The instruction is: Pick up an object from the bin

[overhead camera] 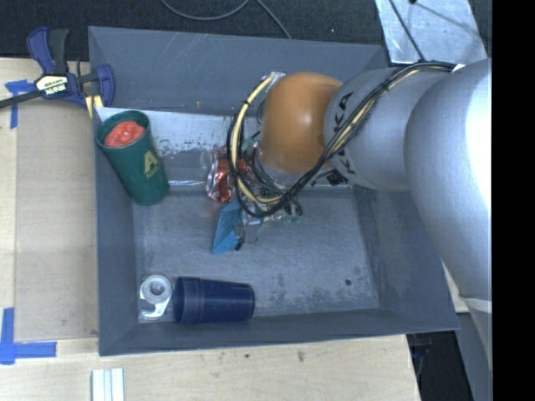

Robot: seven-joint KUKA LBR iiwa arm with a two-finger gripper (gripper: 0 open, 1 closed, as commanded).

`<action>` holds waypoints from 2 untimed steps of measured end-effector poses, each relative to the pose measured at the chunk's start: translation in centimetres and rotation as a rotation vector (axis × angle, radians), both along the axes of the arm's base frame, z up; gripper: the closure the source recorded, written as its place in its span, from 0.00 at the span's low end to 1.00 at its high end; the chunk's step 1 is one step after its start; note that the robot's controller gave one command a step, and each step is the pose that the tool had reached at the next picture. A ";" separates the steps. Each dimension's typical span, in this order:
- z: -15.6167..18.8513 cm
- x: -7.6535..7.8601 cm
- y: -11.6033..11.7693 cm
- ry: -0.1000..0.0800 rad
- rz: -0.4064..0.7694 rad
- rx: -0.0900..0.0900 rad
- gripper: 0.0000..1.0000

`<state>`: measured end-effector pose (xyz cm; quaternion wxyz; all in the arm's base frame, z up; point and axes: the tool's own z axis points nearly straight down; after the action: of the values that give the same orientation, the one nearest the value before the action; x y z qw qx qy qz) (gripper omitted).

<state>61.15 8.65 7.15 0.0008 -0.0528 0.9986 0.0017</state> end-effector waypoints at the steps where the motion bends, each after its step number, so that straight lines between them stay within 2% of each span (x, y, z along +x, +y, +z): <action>1: 0.0 0.0 0.0 0.000 -0.001 0.000 1.00; 2: 0.0 0.0 0.0 0.000 -0.002 0.000 1.00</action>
Offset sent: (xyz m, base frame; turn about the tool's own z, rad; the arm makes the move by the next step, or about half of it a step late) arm 0.0000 0.0000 0.0000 0.0000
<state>61.16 8.65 7.16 0.0008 -0.0519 0.9987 0.0019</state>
